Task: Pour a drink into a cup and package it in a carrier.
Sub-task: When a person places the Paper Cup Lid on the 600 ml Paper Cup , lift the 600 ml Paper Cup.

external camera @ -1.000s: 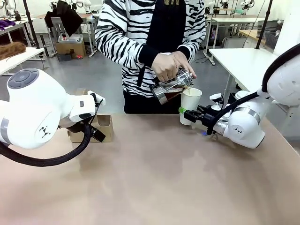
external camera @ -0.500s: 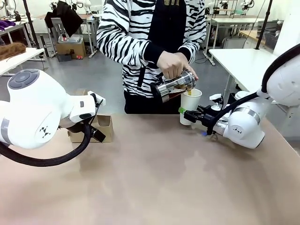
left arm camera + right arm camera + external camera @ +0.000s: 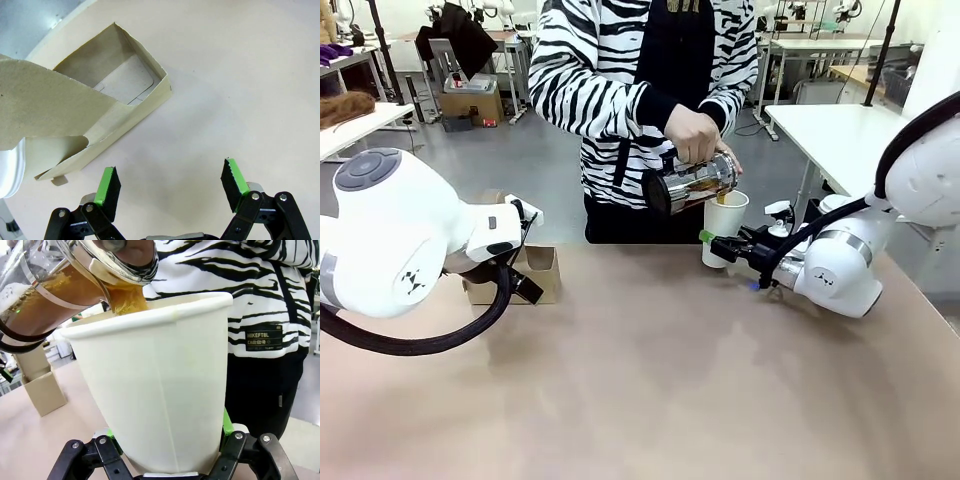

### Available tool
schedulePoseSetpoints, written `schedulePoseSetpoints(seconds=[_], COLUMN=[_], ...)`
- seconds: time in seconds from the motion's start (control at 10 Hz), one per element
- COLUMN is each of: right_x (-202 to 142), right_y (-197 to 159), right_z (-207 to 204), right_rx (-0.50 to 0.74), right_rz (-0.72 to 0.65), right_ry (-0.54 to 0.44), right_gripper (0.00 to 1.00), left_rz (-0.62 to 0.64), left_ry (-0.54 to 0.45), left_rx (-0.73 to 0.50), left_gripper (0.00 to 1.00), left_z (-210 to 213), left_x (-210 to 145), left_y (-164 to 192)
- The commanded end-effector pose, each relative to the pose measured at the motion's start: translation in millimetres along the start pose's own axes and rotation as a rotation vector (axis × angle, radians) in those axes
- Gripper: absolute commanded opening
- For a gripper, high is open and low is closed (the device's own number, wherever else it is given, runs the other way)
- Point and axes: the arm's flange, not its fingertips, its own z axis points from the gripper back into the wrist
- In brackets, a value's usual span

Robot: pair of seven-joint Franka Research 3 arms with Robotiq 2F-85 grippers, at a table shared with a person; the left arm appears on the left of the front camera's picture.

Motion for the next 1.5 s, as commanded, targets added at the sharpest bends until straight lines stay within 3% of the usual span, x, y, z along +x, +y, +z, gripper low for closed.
schedulePoseSetpoints(seconds=[0.0, 1.4], right_x=[2.8, 2.8], right_y=[0.4, 0.4], right_z=[-2.2, -2.2], right_rx=[-0.008, -0.008], right_rz=[-0.017, -0.017], right_ry=[0.014, 0.014], right_gripper=[0.81, 0.81], left_rz=[0.0, 0.0], left_ry=[-0.001, -0.001], left_rx=[-0.001, -0.001], left_gripper=[1.0, 1.0], left_z=[0.4, 0.4], left_x=[0.0, 0.0], left_y=[-0.3, -0.3])
